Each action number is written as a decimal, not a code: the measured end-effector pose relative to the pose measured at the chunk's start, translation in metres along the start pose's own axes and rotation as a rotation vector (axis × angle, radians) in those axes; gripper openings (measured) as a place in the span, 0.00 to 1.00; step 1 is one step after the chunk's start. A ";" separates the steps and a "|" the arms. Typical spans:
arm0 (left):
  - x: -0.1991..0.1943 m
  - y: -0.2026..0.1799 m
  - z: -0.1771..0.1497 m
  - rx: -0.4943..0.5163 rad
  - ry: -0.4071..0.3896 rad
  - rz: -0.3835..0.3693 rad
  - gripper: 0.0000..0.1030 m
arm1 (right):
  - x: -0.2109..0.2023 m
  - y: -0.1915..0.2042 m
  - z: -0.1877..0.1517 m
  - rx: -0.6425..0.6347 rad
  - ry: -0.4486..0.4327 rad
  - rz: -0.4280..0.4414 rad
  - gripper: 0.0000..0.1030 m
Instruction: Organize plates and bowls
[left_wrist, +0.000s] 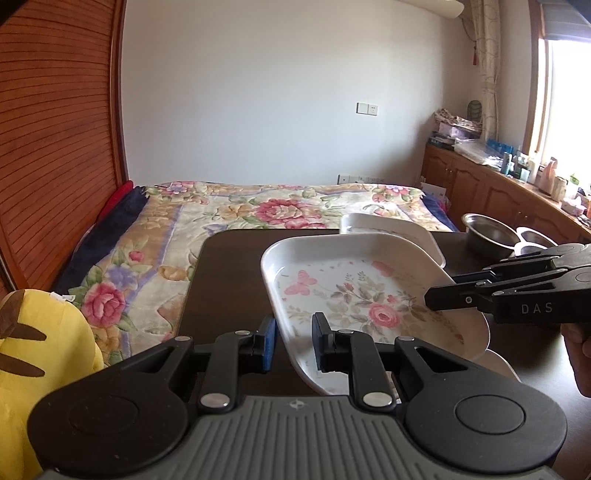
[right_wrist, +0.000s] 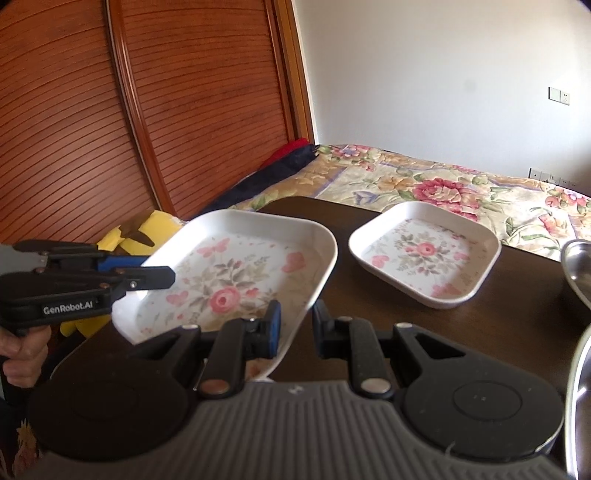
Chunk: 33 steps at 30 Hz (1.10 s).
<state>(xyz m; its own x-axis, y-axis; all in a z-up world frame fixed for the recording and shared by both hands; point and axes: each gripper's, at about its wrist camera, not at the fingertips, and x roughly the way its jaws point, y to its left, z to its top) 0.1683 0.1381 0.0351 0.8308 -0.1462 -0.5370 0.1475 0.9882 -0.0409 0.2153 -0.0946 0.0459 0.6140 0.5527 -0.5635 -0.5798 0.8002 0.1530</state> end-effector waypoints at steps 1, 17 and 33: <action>-0.002 -0.003 -0.001 0.001 0.002 -0.003 0.20 | -0.004 0.000 -0.002 0.000 -0.002 -0.003 0.20; -0.021 -0.044 -0.031 0.012 0.041 -0.052 0.20 | -0.041 -0.008 -0.047 0.006 0.004 -0.024 0.20; -0.028 -0.057 -0.048 0.002 0.076 -0.077 0.20 | -0.057 -0.006 -0.073 -0.008 0.010 -0.029 0.20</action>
<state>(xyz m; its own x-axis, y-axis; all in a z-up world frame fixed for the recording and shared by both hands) 0.1106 0.0881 0.0119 0.7738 -0.2177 -0.5948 0.2103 0.9741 -0.0830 0.1451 -0.1476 0.0178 0.6256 0.5266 -0.5756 -0.5658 0.8142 0.1301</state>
